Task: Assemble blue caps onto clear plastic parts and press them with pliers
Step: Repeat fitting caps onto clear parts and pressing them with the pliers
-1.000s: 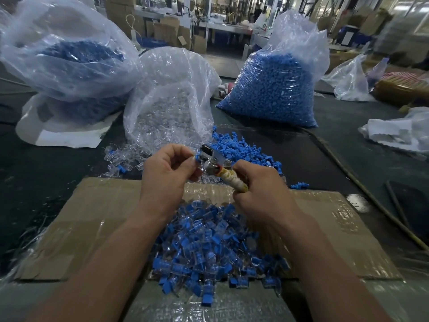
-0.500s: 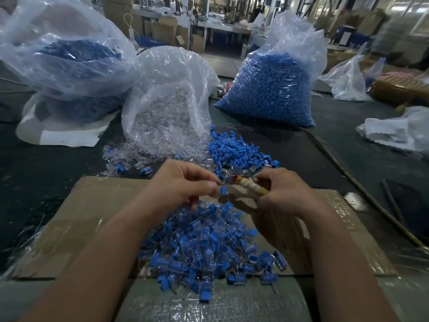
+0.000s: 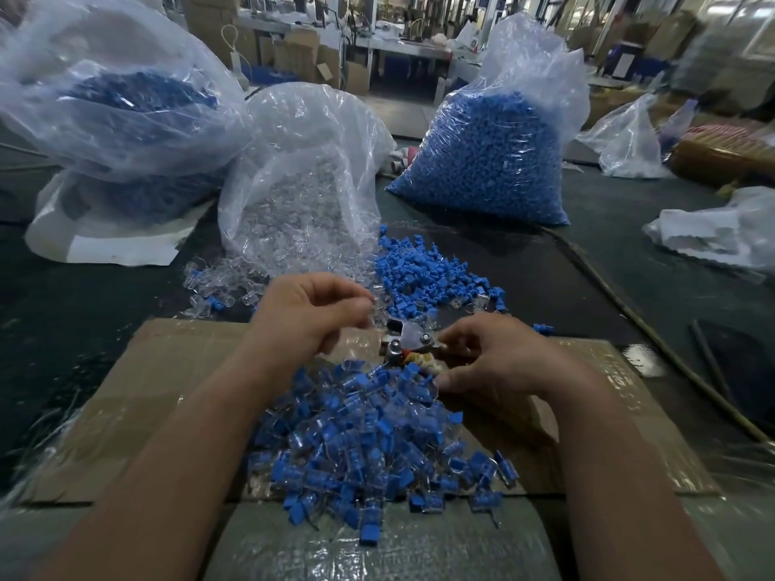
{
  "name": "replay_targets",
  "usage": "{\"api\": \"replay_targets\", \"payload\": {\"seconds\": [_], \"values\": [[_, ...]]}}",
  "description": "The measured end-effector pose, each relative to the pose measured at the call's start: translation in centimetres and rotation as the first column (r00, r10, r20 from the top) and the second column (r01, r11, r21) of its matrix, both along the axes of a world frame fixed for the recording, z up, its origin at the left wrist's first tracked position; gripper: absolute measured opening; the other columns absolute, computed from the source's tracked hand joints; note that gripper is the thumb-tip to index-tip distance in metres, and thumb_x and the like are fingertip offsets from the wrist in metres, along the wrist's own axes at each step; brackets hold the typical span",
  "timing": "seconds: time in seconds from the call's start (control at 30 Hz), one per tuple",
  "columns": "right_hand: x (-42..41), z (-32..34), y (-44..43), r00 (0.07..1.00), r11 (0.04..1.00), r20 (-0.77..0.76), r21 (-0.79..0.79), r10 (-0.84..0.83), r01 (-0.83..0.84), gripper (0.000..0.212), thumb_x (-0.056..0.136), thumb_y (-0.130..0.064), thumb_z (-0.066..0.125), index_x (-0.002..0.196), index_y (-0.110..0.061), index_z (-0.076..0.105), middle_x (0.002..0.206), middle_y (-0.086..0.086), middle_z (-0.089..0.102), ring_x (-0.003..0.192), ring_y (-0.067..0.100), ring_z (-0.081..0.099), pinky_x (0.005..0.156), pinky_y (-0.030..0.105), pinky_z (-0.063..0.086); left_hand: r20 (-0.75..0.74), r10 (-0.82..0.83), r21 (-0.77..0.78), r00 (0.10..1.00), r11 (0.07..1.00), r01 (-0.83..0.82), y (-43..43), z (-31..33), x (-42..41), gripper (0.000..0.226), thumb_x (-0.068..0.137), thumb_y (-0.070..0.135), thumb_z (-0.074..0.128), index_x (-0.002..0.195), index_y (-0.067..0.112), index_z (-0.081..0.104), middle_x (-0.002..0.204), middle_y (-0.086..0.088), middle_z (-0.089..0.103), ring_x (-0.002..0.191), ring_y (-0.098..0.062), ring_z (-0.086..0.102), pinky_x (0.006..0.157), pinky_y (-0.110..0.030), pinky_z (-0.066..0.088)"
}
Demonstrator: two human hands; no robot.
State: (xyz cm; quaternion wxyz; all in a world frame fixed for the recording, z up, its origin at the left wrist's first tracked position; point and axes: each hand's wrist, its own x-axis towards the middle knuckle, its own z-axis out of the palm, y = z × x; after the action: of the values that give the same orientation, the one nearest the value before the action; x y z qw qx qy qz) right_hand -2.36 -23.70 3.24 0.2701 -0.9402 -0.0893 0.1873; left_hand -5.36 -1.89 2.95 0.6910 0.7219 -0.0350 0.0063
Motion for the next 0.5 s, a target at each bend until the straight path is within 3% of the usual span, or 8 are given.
{"api": "replay_targets", "payload": {"seconds": [0.1, 0.2, 0.33, 0.5], "values": [[0.1, -0.1, 0.0, 0.999, 0.999, 0.042, -0.040, 0.010, -0.008, 0.046, 0.071, -0.050, 0.071, 0.111, -0.032, 0.056, 0.090, -0.022, 0.048, 0.088, 0.001, 0.047, 0.071, 0.025, 0.037, 0.086, 0.340, 0.076, 0.937, 0.935, -0.346, 1.0, -0.8, 1.1, 0.015, 0.083, 0.007, 0.062, 0.079, 0.021, 0.066, 0.067, 0.006, 0.066, 0.054, 0.001, 0.055, 0.057, -0.023, 0.049], [0.2, -0.1, 0.1, 0.996, 0.999, 0.085, -0.042, 0.019, -0.015, 0.032, 0.079, -0.049, 0.063, 0.105, -0.030, 0.059, 0.089, -0.018, 0.052, 0.088, 0.005, 0.050, 0.075, 0.027, 0.041, 0.198, 0.491, 0.248, 0.848, 0.812, -0.528, 2.0, -1.4, 2.0, 0.016, 0.085, 0.008, 0.061, 0.094, 0.020, 0.067, 0.079, 0.012, 0.061, 0.074, 0.000, 0.058, 0.064, -0.015, 0.043], [0.3, -0.1, 0.2, 0.988, 0.999, 0.151, -0.039, 0.009, -0.004, 0.016, 0.087, -0.041, 0.058, 0.098, -0.029, 0.061, 0.083, -0.020, 0.051, 0.081, 0.002, 0.049, 0.070, 0.024, 0.040, 0.253, 0.432, 0.433, 0.866, 0.750, -0.500, 1.9, -2.3, 2.5, 0.026, 0.088, 0.008, 0.058, 0.112, 0.015, 0.064, 0.092, 0.010, 0.059, 0.079, 0.002, 0.053, 0.072, -0.013, 0.038], [0.5, -0.3, 0.4, 0.973, 0.997, 0.230, -0.063, -0.022, 0.037, 0.017, 0.090, -0.035, 0.056, 0.101, -0.026, 0.063, 0.079, -0.021, 0.048, 0.074, -0.002, 0.045, 0.060, 0.017, 0.034, 0.243, 0.156, 0.616, 0.957, 0.738, -0.276, 0.9, -2.7, 2.7, 0.037, 0.089, 0.021, 0.058, 0.126, 0.021, 0.055, 0.128, -0.003, 0.055, 0.107, -0.010, 0.049, 0.097, -0.029, 0.034]]}}
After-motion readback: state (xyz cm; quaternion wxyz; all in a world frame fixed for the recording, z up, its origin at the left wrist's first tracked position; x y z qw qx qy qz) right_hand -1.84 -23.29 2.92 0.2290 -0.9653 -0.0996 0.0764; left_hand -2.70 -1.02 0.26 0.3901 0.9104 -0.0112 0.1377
